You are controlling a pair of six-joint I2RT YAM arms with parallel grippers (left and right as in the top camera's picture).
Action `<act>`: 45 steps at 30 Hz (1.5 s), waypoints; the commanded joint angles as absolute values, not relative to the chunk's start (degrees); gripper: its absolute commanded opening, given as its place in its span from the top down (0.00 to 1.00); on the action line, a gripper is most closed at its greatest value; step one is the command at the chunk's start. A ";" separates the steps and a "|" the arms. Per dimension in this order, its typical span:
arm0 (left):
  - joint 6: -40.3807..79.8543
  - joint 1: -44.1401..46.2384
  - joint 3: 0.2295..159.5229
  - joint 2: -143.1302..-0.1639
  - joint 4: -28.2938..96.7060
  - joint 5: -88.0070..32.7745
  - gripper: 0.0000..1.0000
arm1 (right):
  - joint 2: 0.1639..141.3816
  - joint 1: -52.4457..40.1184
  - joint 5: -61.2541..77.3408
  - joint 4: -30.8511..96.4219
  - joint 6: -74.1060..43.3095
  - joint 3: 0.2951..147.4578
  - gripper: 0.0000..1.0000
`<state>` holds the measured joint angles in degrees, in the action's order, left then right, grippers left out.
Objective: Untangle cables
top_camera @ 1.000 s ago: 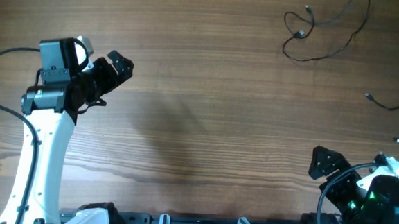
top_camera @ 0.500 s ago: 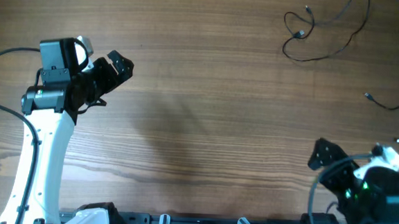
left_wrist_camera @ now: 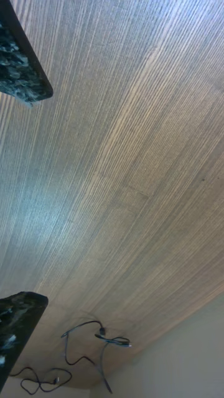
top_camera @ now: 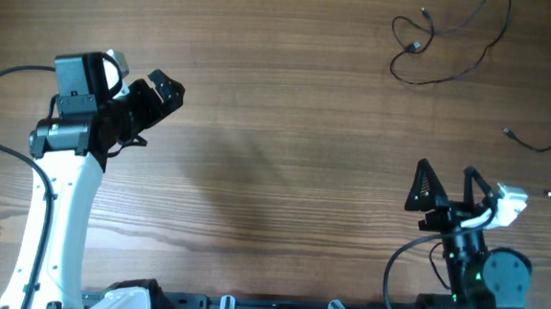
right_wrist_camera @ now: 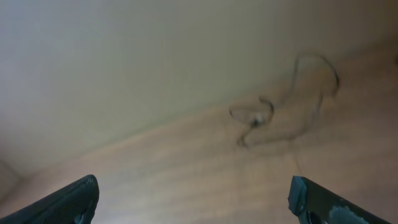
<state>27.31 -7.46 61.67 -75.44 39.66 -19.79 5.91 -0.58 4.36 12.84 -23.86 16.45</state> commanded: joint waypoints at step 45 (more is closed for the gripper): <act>27.27 -7.68 61.93 -75.66 39.51 -19.84 0.00 | 0.21 -0.30 3.51 -0.03 -12.03 0.30 0.00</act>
